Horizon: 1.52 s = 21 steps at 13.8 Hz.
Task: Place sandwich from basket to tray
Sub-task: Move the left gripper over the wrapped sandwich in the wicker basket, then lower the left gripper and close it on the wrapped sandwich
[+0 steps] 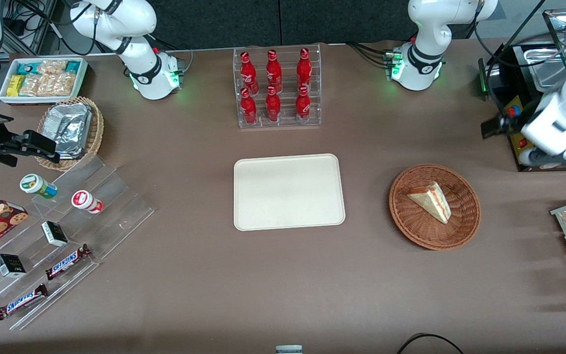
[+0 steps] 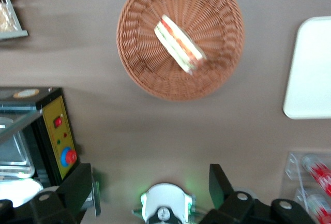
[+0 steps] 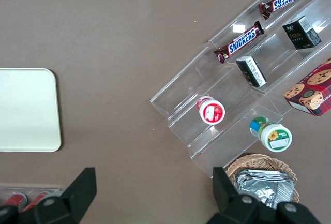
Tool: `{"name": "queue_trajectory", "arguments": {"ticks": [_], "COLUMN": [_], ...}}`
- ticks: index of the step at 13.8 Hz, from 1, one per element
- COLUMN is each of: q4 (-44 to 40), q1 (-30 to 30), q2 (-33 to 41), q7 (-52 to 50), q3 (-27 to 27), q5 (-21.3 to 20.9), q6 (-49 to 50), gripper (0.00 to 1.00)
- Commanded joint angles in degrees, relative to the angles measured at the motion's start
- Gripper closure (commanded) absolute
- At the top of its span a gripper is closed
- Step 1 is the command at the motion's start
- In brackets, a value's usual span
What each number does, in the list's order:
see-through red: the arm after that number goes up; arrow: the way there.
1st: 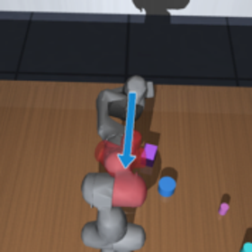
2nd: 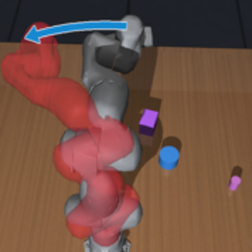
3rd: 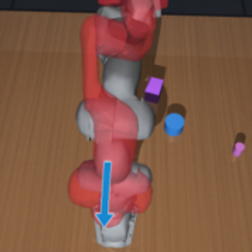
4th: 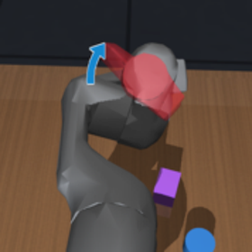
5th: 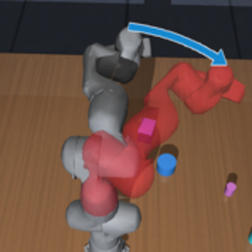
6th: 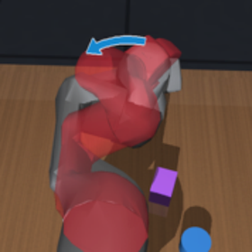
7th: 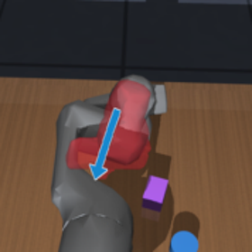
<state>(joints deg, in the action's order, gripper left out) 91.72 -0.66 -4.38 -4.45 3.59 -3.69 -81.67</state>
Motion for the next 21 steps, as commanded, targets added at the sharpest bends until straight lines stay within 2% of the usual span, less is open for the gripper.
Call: {"name": "queue_trajectory", "arguments": {"ticks": [1,3,4,8,10,13,17,21], "q4": [7.66,9.79,9.97,12.42,15.93,18.40,20.69,26.04], "q1": [0.22,0.04,0.04,-0.14,-0.31,-0.31,-0.84,-1.72], "q2": [-0.18,-4.48,-6.50,-10.65,-10.57,-10.47,-10.30,-9.51], "q7": [-6.05,-13.63,-17.75,-32.17,-37.89,-42.65,-47.67,-49.43], "q3": [0.01,0.10,0.10,0.18,0.18,0.18,0.62,0.62], "q5": [-1.23,-5.43,-5.71,-5.10,-2.92,-0.62,-0.27,-0.27], "q6": [-8.91,-15.07,-17.71,-27.73,-33.88,-37.25,-39.62,-46.20], "gripper": [0.00,0.00,0.00,0.00,0.00,0.00,0.00,0.00]}}
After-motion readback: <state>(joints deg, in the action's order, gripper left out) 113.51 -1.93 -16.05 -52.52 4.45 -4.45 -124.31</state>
